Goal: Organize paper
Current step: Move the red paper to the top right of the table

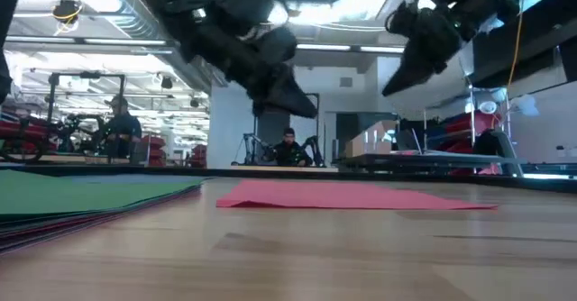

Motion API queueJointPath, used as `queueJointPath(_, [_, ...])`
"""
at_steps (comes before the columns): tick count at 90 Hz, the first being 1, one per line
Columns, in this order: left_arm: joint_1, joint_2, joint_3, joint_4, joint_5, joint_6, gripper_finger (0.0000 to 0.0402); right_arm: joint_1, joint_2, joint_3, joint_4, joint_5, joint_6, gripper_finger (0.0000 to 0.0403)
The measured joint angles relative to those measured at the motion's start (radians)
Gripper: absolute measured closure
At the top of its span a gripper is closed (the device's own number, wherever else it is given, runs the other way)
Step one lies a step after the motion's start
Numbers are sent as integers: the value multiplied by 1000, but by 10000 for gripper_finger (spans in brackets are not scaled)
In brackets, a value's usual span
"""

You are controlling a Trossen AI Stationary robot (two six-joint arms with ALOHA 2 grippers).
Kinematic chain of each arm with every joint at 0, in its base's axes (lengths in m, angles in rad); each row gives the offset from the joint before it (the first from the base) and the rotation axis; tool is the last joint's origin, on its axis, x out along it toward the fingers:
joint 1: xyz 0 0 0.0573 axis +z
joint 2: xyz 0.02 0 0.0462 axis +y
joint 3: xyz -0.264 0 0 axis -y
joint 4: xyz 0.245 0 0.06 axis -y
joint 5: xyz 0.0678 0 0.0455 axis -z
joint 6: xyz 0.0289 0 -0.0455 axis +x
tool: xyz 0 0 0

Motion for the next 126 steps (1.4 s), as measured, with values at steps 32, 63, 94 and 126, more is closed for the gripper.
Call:
queueJointPath(32, [2, -62, -308, 423, -26, -48, 402, 65, 315, -1, 146, -5, 45, 403])
queueJointPath(63, [39, -62, -402, 570, -29, -53, 402, 63, 568, 136, 27, -149, 24, 403])
queueJointPath(94, [38, -62, -402, 561, -27, -15, 402, 29, 579, 165, -172, -111, 52, 403])
queueJointPath(126, [38, -62, -401, 557, -27, -8, 402, -6, 539, 161, -311, 9, 83, 403])
